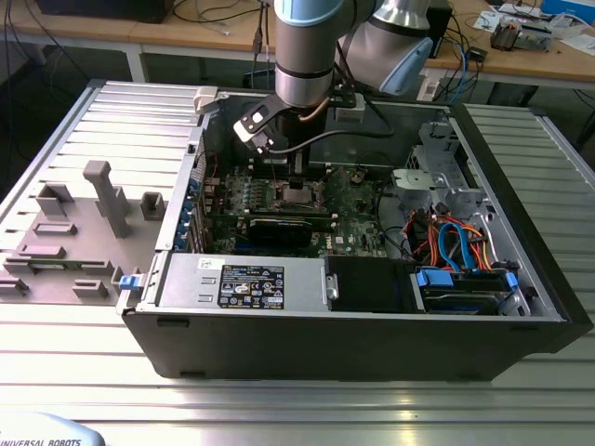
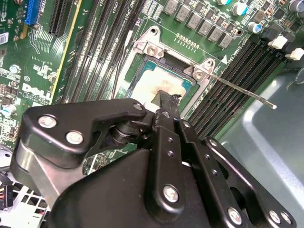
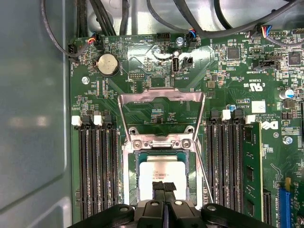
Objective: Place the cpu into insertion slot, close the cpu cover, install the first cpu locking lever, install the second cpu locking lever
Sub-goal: 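Close the cpu cover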
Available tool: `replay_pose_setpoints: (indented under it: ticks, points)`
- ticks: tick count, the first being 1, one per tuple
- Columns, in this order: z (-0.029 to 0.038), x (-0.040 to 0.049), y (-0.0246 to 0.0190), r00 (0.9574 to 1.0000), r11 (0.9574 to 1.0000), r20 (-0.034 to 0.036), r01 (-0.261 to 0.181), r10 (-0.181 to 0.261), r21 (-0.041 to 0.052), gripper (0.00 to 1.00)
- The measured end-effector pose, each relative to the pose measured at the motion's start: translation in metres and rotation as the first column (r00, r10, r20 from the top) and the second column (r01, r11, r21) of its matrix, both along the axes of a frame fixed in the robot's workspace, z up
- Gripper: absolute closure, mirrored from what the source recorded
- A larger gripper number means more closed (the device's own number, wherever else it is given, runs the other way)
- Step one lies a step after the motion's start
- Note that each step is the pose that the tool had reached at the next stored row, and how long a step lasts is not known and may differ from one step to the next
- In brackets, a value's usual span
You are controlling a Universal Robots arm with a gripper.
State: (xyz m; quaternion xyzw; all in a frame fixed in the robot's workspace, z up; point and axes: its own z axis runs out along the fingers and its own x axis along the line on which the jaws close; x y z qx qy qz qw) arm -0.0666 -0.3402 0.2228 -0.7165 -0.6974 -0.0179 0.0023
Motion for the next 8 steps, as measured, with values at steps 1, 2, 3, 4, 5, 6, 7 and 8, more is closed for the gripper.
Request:
replay_pose_setpoints:
  ticks: [1,2,3,4,5,6,7,8]
  points:
    - [0.0001,0.0000,0.0000,1.0000,1.0000,-0.0002,0.000,0.000,-0.0002,0.89]
    - [0.0001,0.0000,0.0000,1.0000,1.0000,-0.0002,0.000,0.000,-0.0003,0.89]
    - [0.0001,0.0000,0.0000,1.0000,1.0000,-0.0002,0.000,0.000,-0.0003,0.89]
    - [0.0001,0.0000,0.0000,1.0000,1.0000,-0.0002,0.000,0.000,-0.0002,0.89]
    - [0.0003,0.0000,0.0000,1.0000,1.0000,-0.0002,0.000,0.000,-0.0003,0.89]
    - [0.0003,0.0000,-0.0001,1.0000,1.0000,-0.0002,0.000,0.000,-0.0003,0.89]
    - [0.0003,0.0000,0.0000,1.0000,1.0000,-0.0002,0.000,0.000,-0.0003,0.89]
    - [0.0004,0.0000,0.0000,1.0000,1.0000,-0.0002,0.000,0.000,-0.0003,0.89]
